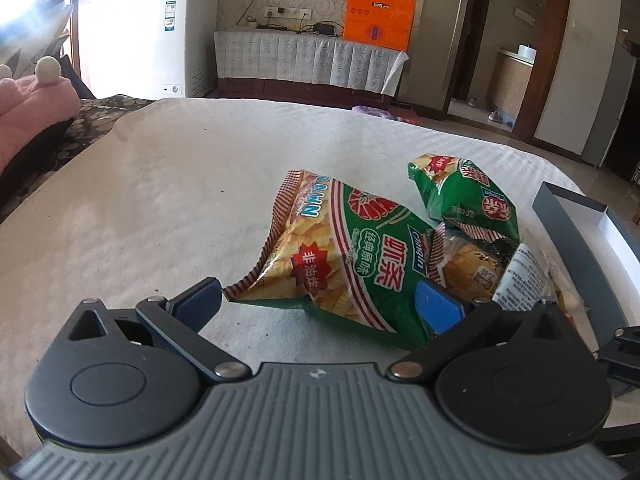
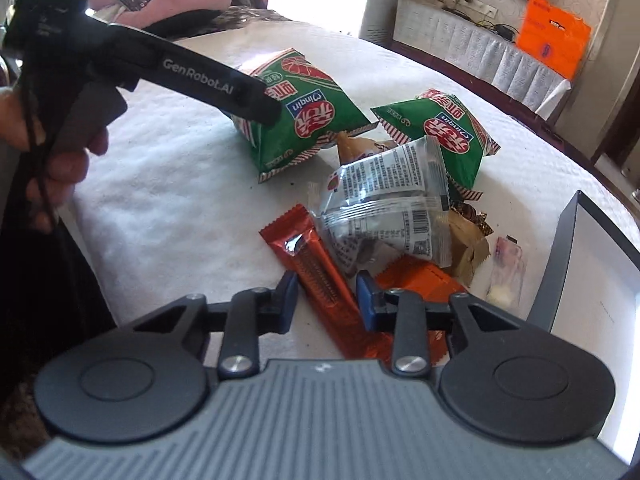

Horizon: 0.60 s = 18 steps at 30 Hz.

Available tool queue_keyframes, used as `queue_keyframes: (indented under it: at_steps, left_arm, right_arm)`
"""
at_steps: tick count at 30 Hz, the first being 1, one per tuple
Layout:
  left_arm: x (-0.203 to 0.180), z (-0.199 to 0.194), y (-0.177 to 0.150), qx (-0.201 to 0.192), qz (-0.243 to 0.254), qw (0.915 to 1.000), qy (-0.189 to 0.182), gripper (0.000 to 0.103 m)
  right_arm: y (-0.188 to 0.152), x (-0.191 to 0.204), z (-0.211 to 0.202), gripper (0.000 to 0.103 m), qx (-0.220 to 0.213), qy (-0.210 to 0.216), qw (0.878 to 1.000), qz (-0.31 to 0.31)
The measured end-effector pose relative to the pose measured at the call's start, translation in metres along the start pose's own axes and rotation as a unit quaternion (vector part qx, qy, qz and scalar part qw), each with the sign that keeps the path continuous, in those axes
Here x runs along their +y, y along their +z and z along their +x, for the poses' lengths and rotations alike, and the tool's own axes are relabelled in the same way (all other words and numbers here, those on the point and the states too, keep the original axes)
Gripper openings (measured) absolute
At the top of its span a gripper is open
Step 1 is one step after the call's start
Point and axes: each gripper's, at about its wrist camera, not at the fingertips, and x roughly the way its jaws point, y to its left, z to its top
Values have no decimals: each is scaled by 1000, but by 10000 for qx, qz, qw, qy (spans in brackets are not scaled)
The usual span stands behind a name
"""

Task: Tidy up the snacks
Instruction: 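Grasp the yellow-green chip bag with left tool while right tool grasps the red stick snack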

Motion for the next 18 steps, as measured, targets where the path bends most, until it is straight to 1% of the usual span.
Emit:
queue_keyframes:
  at_steps: [4, 7, 10, 11, 13, 16, 18]
  left_arm:
    - [0, -2, 2, -159, -221, 9995, -131, 103]
    - [0, 5, 6, -186, -356, 9992, -11, 103]
    - [-4, 19, 15, -83, -211, 9996, 161, 103]
    - [-5, 24, 15, -76, -168, 9997, 159, 103]
    - [-8, 33, 17, -8, -96, 9999, 46, 103]
    - [-16, 49, 15, 253, 95, 9996, -118, 103]
    - [-21, 54, 12, 254, 160, 9994, -177, 103]
  right_arm:
    - [-2, -2, -1, 34, 66, 95, 9995, 295]
    - [-4, -6, -2, 34, 9, 171, 9989, 447]
    - [-3, -8, -8, 34, -96, 214, 9982, 550]
    - [-3, -8, -7, 34, -78, 210, 9982, 562]
    - [-3, -8, -7, 34, -49, 219, 9979, 601]
    - [-4, -8, -6, 34, -25, 184, 9980, 601]
    - [-4, -7, -7, 34, -15, 147, 9981, 594]
